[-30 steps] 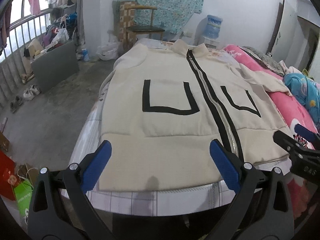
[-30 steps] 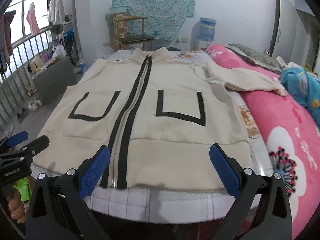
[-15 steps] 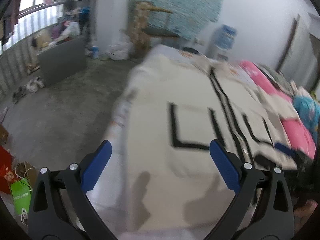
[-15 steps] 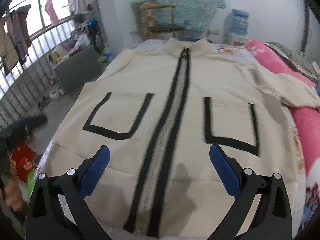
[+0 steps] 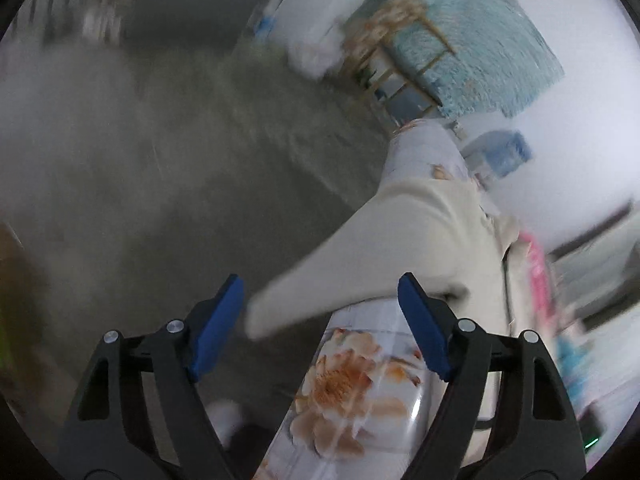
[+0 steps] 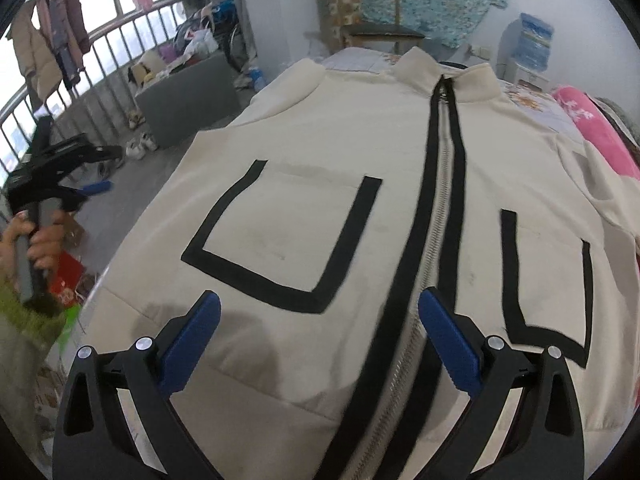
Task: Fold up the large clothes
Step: 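Grasp the jacket side and sleeve with the left gripper and lift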
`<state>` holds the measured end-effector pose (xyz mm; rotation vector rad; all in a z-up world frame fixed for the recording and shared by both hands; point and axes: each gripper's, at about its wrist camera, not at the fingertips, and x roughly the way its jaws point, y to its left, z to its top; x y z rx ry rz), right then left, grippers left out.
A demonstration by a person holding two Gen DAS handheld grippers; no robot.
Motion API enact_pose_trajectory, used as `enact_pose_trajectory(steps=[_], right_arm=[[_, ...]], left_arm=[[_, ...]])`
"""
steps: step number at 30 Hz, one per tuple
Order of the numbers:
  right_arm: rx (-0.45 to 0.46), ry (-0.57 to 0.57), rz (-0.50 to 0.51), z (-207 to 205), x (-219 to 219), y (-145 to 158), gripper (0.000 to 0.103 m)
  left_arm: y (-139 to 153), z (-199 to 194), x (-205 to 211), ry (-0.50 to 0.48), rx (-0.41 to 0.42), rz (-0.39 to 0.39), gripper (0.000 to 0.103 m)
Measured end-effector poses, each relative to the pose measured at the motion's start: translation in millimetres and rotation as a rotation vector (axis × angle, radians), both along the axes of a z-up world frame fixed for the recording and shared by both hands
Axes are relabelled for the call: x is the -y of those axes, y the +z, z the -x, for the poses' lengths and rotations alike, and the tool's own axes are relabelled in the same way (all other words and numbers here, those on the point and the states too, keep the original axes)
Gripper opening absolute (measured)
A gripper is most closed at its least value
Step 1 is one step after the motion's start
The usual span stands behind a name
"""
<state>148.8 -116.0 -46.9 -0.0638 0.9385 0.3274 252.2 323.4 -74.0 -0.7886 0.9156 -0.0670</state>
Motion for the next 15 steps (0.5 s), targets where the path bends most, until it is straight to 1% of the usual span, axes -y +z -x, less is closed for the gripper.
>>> enact_pose_trajectory(steps=[1,2,4,5,6,7,8,9,10,11,14,15], right_arm=[[-0.004,0.008,0.006,-1.4,-2.1,0.0,0.097],[-0.011,0.017,0.014,-2.7,-4.9,-0.4,0.097],[-0.019,0.025,0.031,-5.7,-10.4,-0.5,0.097],[-0.022,0.025,0.04,-7.0,-12.6,-0.4,0.097],[-0.026,0.024,0.051,-8.2,-15.3,-0.1,0.097],[-0.028,0.023,0.063,-9.8,-18.3,-0.5,0.097],[-0.032,0.023,0.081,-11.9,-22.0,-0.9,0.097],[-0.036,0.026,0.096,-14.2,-25.7,-1.4,0.097],[-0.041,0.031,0.116,-14.7,-31.4,-2.1,0.097],[-0.045,0.036,0.134,-15.9,-34.6,-2.7,0.097],[-0.067,0.043,0.198,-19.8,-48.3,-6.2,0.097],[-0.076,0.044,0.212,-21.4,-53.0,-7.5,0.097]], left_arm=[[-22.5,-8.6,-8.0,-0.017,-0.023,0.09,0.076],[-41.9,-14.1,-10.0,-0.028,-0.045,0.16,0.076],[-92.3,-25.2,-12.2,-0.053,-0.084,0.364,0.076],[-112.1,-29.4,-8.4,-0.064,-0.089,0.456,0.077],[-132.6,-31.6,-5.5,-0.075,-0.089,0.558,0.078],[-152.1,-32.8,-2.2,-0.076,-0.088,0.658,0.083],[-180.8,-31.6,2.6,-0.051,-0.079,0.799,0.084],[-196.5,-30.8,7.5,-0.034,-0.078,0.86,0.084],[-219.6,-28.2,14.0,-0.008,-0.077,0.955,0.084],[-233.8,-25.4,15.7,0.011,-0.066,1.019,0.086],[-287.6,-12.0,37.2,0.091,-0.05,1.257,0.089],[-300.7,-8.7,44.2,0.113,-0.055,1.29,0.089]])
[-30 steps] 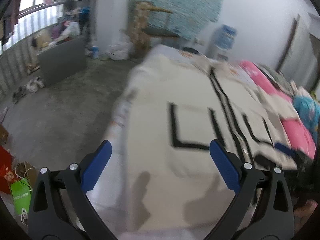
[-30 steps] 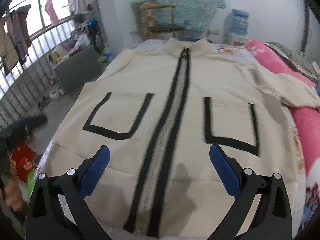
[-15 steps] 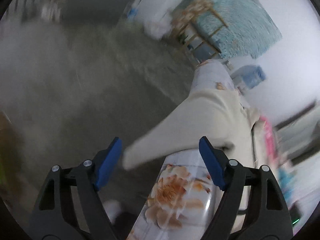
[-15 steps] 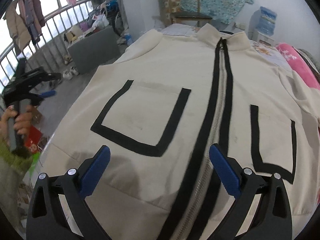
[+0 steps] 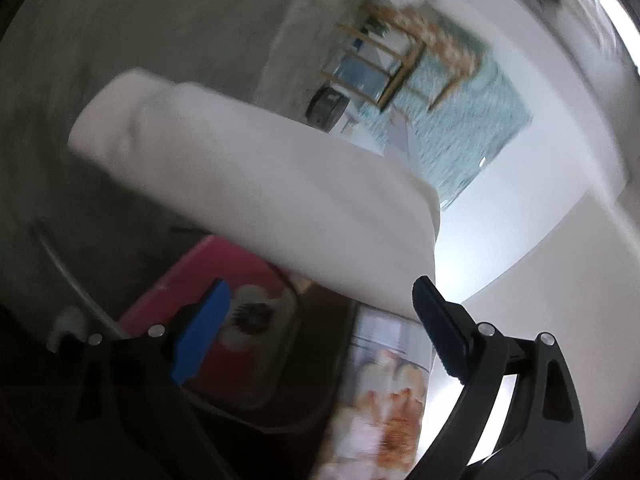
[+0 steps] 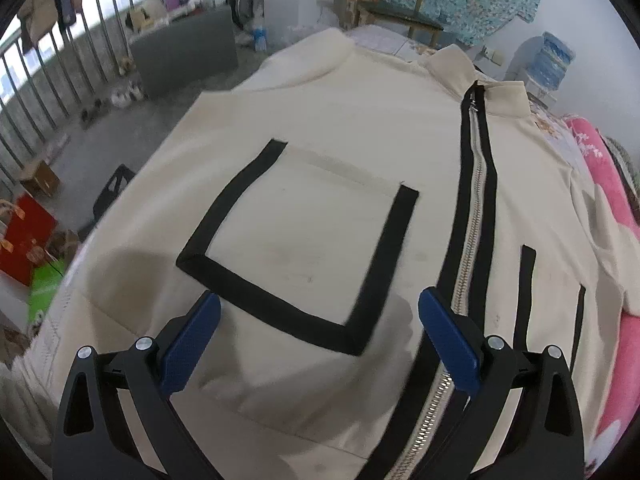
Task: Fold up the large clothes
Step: 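Grasp the jacket side and sleeve with the left gripper and lift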
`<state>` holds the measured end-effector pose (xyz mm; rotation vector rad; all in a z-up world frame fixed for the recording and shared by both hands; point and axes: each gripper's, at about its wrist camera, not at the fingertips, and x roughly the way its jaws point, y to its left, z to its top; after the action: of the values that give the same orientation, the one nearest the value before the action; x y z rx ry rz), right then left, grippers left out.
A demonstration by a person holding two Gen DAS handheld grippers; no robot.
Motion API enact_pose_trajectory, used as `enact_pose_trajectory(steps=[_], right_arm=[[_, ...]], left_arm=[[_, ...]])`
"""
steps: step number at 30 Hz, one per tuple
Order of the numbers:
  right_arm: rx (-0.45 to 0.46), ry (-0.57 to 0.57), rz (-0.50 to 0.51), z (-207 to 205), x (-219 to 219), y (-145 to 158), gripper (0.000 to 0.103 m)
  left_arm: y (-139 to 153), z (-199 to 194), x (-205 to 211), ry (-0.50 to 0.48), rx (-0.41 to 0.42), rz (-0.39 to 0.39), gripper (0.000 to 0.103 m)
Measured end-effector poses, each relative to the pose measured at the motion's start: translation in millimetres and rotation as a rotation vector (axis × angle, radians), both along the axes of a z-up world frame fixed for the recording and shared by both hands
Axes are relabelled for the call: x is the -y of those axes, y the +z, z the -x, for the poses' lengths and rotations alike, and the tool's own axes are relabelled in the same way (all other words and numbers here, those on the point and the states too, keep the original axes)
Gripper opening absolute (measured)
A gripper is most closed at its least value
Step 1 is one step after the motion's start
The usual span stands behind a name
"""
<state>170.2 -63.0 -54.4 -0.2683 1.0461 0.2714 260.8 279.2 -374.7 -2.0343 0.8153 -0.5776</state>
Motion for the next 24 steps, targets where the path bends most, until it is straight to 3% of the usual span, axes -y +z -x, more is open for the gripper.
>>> enact_pose_trajectory(steps=[4,12,15,17,18,20,22,24], right_arm=[[-0.014,0.002,0.036,-1.9,-12.7,-1.0,0.097],[-0.011,-0.048,0.013,-10.2,-12.4,2.2,0.097],[-0.005,-0.073,0.022,-11.6,-9.6,0.4,0.097],[0.003,-0.085,0.015,-10.2,-5.9,1.4,0.097],[0.01,-0.092,0.014,-10.3,-3.6,2.4,0.097],[0.027,-0.105,0.004,-8.0,1.2,4.8,0.097],[0.04,-0.117,-0.019,-4.0,8.1,7.5,0.095],[0.046,-0.126,-0.042,-2.5,15.1,9.7,0.093]], left_arm=[[-55.4,2.1,31.4,0.018,-0.067,0.105,0.089],[-97.9,-28.1,47.7,0.063,-0.148,0.155,0.088],[-103.5,-32.7,41.5,0.065,-0.177,0.12,0.069],[-99.3,-35.8,25.7,0.066,-0.201,0.055,0.046],[-96.3,-32.1,14.4,0.065,-0.201,0.025,0.039],[-77.0,-36.0,-14.9,0.057,-0.202,-0.102,0.018],[-48.8,-43.7,-46.3,0.043,-0.184,-0.262,0.009],[-3.5,-52.7,-81.0,0.024,-0.157,-0.48,0.006]])
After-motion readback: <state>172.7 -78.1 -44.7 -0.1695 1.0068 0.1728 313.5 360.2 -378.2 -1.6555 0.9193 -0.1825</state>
